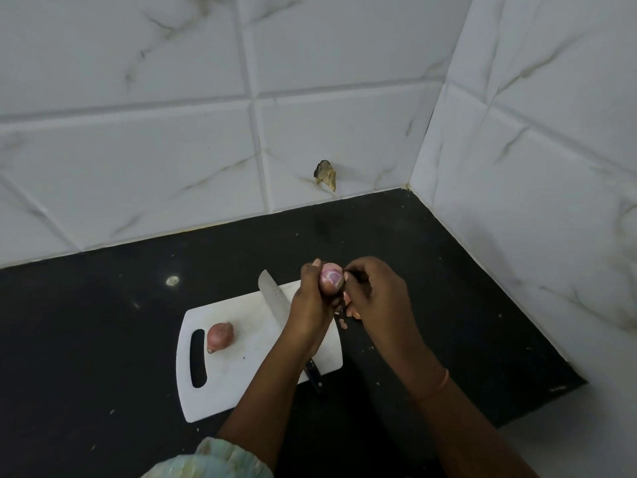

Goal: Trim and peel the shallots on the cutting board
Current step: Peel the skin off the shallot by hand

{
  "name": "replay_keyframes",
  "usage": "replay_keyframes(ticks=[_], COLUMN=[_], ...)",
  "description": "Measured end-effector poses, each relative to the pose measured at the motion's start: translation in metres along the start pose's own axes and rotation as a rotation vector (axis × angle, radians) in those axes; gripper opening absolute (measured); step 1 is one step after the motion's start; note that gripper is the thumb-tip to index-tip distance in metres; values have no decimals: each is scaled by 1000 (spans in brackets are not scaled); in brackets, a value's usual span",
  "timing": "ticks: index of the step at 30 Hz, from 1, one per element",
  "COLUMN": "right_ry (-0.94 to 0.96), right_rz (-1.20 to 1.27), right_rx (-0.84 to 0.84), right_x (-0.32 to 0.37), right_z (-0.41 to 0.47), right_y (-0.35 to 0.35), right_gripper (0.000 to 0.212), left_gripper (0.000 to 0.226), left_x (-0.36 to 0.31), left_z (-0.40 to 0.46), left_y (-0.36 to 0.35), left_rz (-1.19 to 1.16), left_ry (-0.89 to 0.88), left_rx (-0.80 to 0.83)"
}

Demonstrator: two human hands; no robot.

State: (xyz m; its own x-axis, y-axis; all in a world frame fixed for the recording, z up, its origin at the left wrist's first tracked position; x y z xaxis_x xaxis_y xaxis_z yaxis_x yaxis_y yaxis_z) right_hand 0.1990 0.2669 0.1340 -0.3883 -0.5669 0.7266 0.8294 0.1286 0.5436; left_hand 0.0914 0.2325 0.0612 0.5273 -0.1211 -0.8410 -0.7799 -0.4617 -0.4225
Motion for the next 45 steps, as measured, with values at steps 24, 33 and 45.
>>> replay_keyframes(ticks=[24,33,45], right_ry=[155,103,-5], right_rz=[-190,-136,30], right_rx=[238,213,-23], right_x=[-8,-10,-21], right_z=[31,37,27], right_y=[-20,-23,-5], right_gripper=[19,12,14], left_gripper=[40,43,53], left_x=[-23,-29,-16], left_z=[12,13,9], left_y=[10,16,23], left_rz=[75,83,-66], left_ry=[-41,19,117], left_rx=[-33,-2,-43])
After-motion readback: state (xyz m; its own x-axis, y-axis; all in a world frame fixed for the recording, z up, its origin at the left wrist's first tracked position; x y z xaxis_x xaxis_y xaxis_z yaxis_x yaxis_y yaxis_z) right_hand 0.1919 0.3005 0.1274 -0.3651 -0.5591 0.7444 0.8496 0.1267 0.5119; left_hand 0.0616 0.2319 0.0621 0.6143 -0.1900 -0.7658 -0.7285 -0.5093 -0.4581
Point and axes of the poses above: each hand's wrist, its own z-axis towards the middle knuckle, its own y-axis out of the back of the hand, x = y × z, the point moved 8 cm from there along z, towards the middle knuckle, and after that the axes turned 1 degree about y, right-handed, at the moved point
